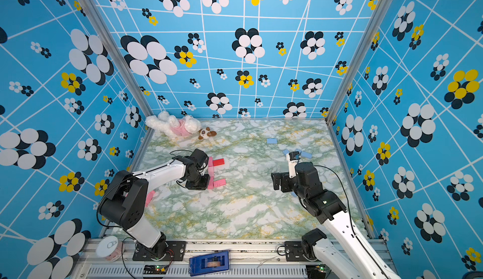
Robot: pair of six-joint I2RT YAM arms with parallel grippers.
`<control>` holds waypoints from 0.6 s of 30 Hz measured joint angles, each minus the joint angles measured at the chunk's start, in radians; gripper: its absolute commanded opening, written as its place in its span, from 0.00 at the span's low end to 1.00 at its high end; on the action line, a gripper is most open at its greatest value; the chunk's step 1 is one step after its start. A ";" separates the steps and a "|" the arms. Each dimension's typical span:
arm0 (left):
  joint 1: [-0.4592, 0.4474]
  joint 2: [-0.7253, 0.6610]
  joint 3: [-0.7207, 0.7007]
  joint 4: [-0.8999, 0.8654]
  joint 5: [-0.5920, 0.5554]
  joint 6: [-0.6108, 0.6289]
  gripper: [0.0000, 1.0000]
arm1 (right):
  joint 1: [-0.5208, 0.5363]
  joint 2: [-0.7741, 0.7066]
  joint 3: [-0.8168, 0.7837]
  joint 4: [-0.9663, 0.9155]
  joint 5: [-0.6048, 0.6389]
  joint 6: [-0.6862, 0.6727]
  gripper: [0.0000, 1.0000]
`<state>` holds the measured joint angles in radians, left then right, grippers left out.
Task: Assemble the letter t with building blocks
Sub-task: Adjust the building block at the center of the board.
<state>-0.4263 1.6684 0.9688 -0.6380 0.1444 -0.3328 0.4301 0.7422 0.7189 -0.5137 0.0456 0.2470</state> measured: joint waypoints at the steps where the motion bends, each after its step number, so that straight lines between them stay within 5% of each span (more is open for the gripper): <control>1: -0.002 0.002 0.000 0.002 0.001 0.000 0.03 | 0.000 0.000 0.000 0.000 0.000 0.000 0.99; 18: -0.008 0.025 0.015 0.033 0.013 0.002 0.02 | 0.000 -0.001 0.000 0.000 0.000 0.000 0.99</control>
<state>-0.4347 1.6932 0.9840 -0.6052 0.1574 -0.3305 0.4301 0.7414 0.7189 -0.5137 0.0456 0.2470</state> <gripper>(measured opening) 0.043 0.992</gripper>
